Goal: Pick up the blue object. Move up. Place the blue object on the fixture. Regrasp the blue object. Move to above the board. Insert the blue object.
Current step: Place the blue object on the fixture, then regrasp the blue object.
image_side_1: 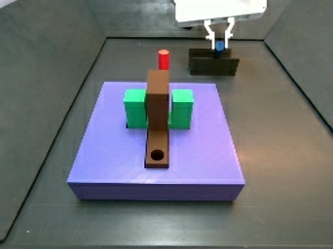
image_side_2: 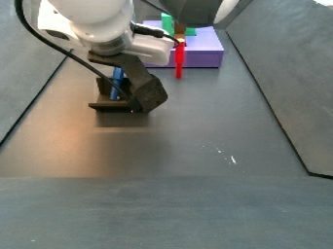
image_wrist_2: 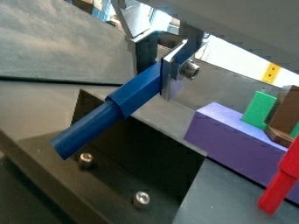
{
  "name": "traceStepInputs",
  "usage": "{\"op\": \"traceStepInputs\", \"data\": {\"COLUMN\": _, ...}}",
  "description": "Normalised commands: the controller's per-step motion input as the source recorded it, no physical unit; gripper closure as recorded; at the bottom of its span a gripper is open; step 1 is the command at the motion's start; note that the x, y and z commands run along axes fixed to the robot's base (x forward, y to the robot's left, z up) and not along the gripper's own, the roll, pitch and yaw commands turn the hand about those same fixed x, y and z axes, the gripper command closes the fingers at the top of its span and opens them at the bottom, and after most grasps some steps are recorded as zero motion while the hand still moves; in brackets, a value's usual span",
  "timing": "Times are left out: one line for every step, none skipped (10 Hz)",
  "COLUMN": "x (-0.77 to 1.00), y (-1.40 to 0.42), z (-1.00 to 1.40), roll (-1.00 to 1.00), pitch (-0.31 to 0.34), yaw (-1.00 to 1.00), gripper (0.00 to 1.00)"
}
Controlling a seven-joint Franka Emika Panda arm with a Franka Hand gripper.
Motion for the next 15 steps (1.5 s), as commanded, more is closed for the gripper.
{"op": "traceStepInputs", "data": {"x": -0.03, "y": 0.02, "z": -0.29, "roll": 0.12, "pitch": 0.000, "yaw": 0.04, "gripper": 1.00}}
{"op": "traceStepInputs", "data": {"x": 0.00, "y": 0.00, "z": -0.23, "roll": 0.00, "pitch": 0.011, "yaw": 0.09, "gripper": 1.00}}
{"op": "traceStepInputs", "data": {"x": 0.01, "y": 0.00, "z": -0.16, "roll": 0.06, "pitch": 0.000, "yaw": 0.06, "gripper": 1.00}}
{"op": "traceStepInputs", "data": {"x": 0.00, "y": 0.00, "z": -0.15, "roll": 0.06, "pitch": 0.000, "yaw": 0.02, "gripper": 1.00}}
{"op": "traceStepInputs", "data": {"x": 0.02, "y": 0.00, "z": -0.12, "roll": 0.01, "pitch": 0.000, "yaw": 0.04, "gripper": 1.00}}
{"op": "traceStepInputs", "data": {"x": 0.00, "y": 0.00, "z": 0.00, "roll": -0.01, "pitch": 0.000, "yaw": 0.00, "gripper": 1.00}}
{"op": "traceStepInputs", "data": {"x": 0.00, "y": 0.00, "z": 0.00, "roll": 0.00, "pitch": 0.000, "yaw": 0.00, "gripper": 1.00}}
{"op": "traceStepInputs", "data": {"x": 0.00, "y": 0.00, "z": 0.00, "roll": 0.00, "pitch": 0.000, "yaw": 0.00, "gripper": 0.00}}
{"op": "traceStepInputs", "data": {"x": -0.12, "y": 0.01, "z": 0.79, "roll": -0.05, "pitch": -0.211, "yaw": 0.00, "gripper": 0.00}}
{"op": "traceStepInputs", "data": {"x": -0.05, "y": 0.00, "z": 0.92, "roll": 0.00, "pitch": -0.340, "yaw": 0.00, "gripper": 0.00}}
{"op": "traceStepInputs", "data": {"x": 0.00, "y": 0.00, "z": 0.82, "roll": 0.02, "pitch": -0.560, "yaw": 0.00, "gripper": 0.00}}
{"op": "traceStepInputs", "data": {"x": 0.09, "y": 0.00, "z": 0.67, "roll": 0.34, "pitch": -0.594, "yaw": 0.08, "gripper": 0.00}}
{"op": "traceStepInputs", "data": {"x": 0.42, "y": 0.00, "z": 0.50, "roll": 0.77, "pitch": -0.377, "yaw": 0.34, "gripper": 0.00}}
{"op": "traceStepInputs", "data": {"x": 0.30, "y": 0.00, "z": 0.37, "roll": 1.00, "pitch": -0.266, "yaw": 0.38, "gripper": 0.00}}
{"op": "traceStepInputs", "data": {"x": 0.22, "y": 0.00, "z": 0.22, "roll": 1.00, "pitch": -0.149, "yaw": 0.29, "gripper": 0.00}}
